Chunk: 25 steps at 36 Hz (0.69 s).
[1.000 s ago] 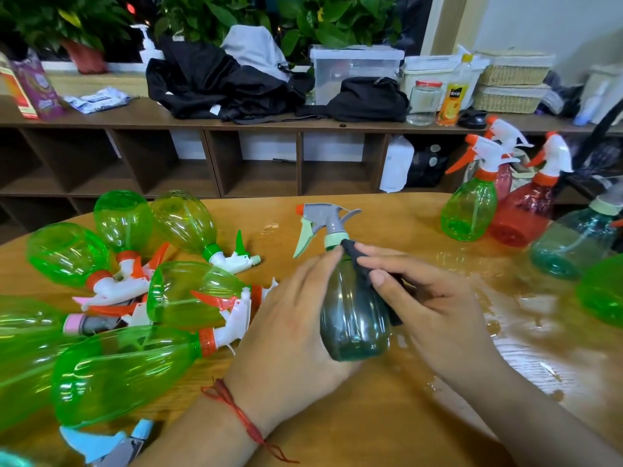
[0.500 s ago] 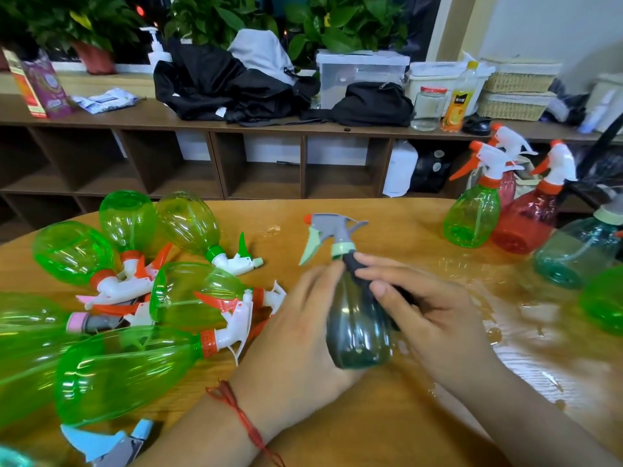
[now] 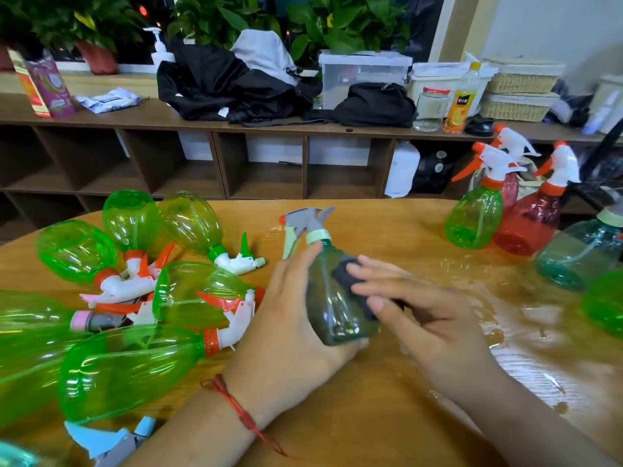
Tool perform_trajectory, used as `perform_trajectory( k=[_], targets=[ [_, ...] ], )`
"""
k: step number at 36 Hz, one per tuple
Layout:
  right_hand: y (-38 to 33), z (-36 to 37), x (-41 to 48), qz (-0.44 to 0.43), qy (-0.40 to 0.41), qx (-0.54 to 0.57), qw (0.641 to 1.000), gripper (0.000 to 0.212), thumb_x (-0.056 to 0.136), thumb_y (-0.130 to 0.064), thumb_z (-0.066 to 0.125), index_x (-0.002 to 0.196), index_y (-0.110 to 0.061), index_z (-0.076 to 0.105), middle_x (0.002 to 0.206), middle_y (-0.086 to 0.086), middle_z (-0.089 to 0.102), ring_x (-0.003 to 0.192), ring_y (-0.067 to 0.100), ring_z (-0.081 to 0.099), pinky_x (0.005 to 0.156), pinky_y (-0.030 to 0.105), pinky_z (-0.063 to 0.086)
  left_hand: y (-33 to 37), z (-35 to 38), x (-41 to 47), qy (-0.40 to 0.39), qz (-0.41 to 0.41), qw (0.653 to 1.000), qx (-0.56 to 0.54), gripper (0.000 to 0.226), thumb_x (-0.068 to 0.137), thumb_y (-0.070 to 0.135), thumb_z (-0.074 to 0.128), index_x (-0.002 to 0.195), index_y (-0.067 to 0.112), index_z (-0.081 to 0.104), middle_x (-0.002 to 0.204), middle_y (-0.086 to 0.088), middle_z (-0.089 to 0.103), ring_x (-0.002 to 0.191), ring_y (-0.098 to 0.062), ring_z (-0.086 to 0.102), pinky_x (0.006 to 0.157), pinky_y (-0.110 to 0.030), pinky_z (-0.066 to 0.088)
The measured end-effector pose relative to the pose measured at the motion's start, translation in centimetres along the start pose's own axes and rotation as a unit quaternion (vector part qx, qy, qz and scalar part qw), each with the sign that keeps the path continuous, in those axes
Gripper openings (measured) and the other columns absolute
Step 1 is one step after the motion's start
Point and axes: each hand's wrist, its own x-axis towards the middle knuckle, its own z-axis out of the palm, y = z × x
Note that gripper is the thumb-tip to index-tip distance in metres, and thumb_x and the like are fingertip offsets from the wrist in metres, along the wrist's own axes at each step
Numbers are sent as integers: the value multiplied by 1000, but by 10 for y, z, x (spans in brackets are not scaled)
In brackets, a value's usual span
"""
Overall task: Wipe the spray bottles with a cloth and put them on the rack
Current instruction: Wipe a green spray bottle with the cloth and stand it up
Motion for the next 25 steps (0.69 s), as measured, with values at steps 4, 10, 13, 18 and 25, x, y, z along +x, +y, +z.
perform_trajectory(
  k=[4,10,13,18,25],
  targets=[
    [-5,-3,6,112,62,125,984,23,96,-8,62,114,-6,77,124,-1,77,126,16,69,106,32,55,9,7,-6,-52,59,997,13,118,70,59,94,163,36,25,152,24,36,143,6,40,114,-8,33],
    [-10,-5,10,161,76,244,953,28,95,-16,61,113,-12,80,133,6,73,134,20,63,107,33,54,12,2,-6,-26,38,996,-70,121,65,58,96,161,49,22,155,35,36,146,7,39,113,-7,33],
    [-11,-5,11,157,72,260,950,28,94,-17,62,114,-9,79,136,8,72,134,22,63,108,35,53,10,3,-5,-41,33,996,-71,126,62,66,93,160,56,14,156,41,29,147,13,32,113,-2,26],
    [-7,-8,9,144,70,201,966,26,94,-15,66,114,-7,81,134,6,73,134,22,63,107,34,54,8,4,-1,-42,39,998,-14,123,70,67,89,165,47,14,157,34,27,147,14,27,114,0,22],
    [-10,5,6,80,44,72,993,24,95,-10,67,116,-11,79,131,-6,75,132,14,64,109,39,54,7,9,-3,-30,23,999,-35,122,75,48,94,168,40,14,160,26,34,145,13,35,111,-1,28]
  ],
)
